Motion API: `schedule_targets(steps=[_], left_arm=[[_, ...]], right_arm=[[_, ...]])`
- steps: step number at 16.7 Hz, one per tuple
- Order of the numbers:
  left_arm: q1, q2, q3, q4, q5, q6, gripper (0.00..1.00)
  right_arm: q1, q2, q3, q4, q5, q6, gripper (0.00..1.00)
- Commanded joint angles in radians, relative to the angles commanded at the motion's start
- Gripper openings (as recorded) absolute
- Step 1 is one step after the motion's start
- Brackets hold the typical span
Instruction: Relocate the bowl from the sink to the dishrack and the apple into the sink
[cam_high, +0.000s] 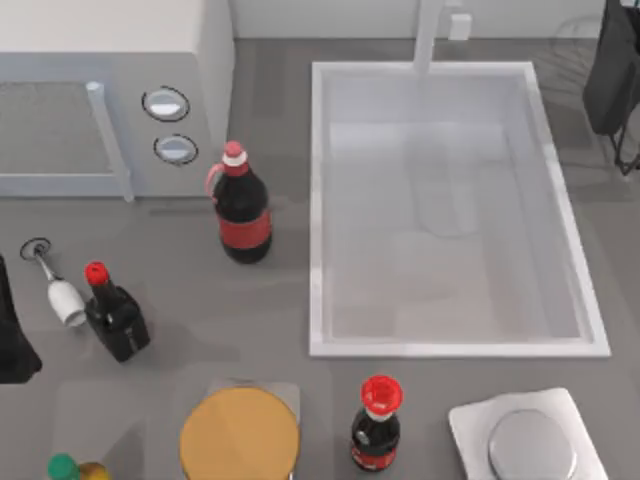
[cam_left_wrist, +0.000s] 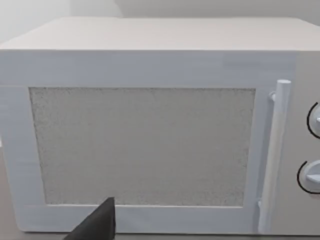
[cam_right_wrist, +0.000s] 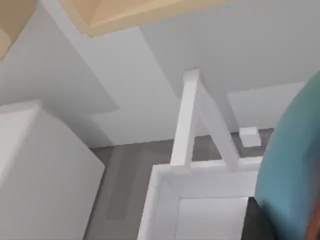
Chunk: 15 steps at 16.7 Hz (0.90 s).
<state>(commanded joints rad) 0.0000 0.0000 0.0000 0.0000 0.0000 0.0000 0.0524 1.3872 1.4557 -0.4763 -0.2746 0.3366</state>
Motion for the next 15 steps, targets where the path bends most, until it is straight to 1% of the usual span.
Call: schedule_targets(steps=[2, 4, 7, 9, 15], left_arm=[[0.000, 0.000, 0.000, 0.000, 0.000, 0.000, 1.00], [0.000, 0.000, 0.000, 0.000, 0.000, 0.000, 1.00], [0.000, 0.000, 0.000, 0.000, 0.000, 0.000, 1.00], [0.000, 0.000, 0.000, 0.000, 0.000, 0.000, 1.00], [0.000, 0.000, 0.000, 0.000, 0.000, 0.000, 1.00]], right_arm=[[-0.174, -0.030, -0.045, 0.171, -0.049, -0.107, 0.00], [-0.310, -0.051, -0.080, 0.306, -0.086, -0.199, 0.00], [-0.436, -0.071, -0.119, 0.432, -0.116, -0.291, 0.00], [-0.469, -0.078, -0.131, 0.466, -0.122, -0.318, 0.00], [-0.466, -0.062, -0.133, 0.479, -0.118, -0.319, 0.00]])
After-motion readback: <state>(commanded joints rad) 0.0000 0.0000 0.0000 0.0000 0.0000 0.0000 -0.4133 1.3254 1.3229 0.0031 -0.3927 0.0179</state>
